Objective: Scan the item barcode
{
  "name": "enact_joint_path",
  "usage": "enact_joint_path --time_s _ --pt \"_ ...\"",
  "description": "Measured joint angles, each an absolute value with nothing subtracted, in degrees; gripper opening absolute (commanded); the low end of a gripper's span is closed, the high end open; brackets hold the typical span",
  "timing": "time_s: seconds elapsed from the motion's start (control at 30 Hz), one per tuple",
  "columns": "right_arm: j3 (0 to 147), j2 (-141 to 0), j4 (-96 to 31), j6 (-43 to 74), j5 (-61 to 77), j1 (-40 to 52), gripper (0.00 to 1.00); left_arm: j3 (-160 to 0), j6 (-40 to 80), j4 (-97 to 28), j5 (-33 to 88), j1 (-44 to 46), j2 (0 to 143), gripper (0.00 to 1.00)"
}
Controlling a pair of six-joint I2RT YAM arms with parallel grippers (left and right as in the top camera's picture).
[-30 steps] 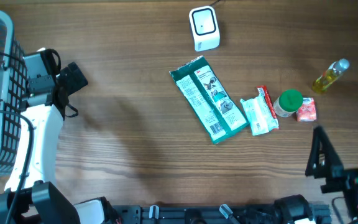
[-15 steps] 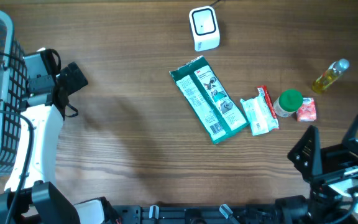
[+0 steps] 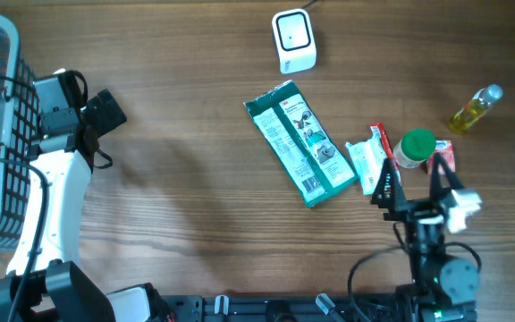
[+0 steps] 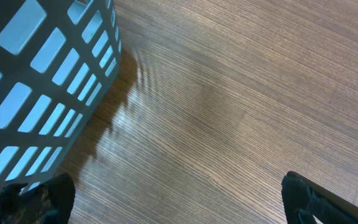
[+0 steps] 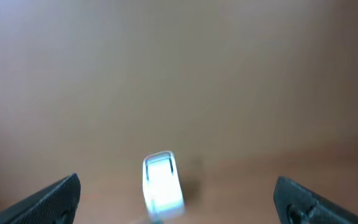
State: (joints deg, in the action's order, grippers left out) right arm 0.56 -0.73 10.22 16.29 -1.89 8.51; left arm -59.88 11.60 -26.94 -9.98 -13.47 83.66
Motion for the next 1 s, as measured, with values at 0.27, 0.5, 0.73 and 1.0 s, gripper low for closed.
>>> enact_joint_path --time_s 0.27,0.5,0.73,1.0 --pt "0.3 -0.7 0.3 14.1 -1.9 8.5 1.00 -59.9 11.6 -27.0 -10.0 -13.5 83.7 1.00" --pt "0.3 -0.7 0.3 9.7 -1.6 8.5 1.00 -59.9 11.6 -27.0 -10.0 -13.5 83.7 1.00" --pt "0.3 -0.7 0.3 7.2 -0.8 8.5 1.00 -59.9 11.6 -27.0 -10.0 -13.5 83.7 1.00" --pt "0.3 -0.7 0.3 7.2 -0.4 8.5 1.00 -59.9 11.6 -27.0 -10.0 -13.5 83.7 1.00"
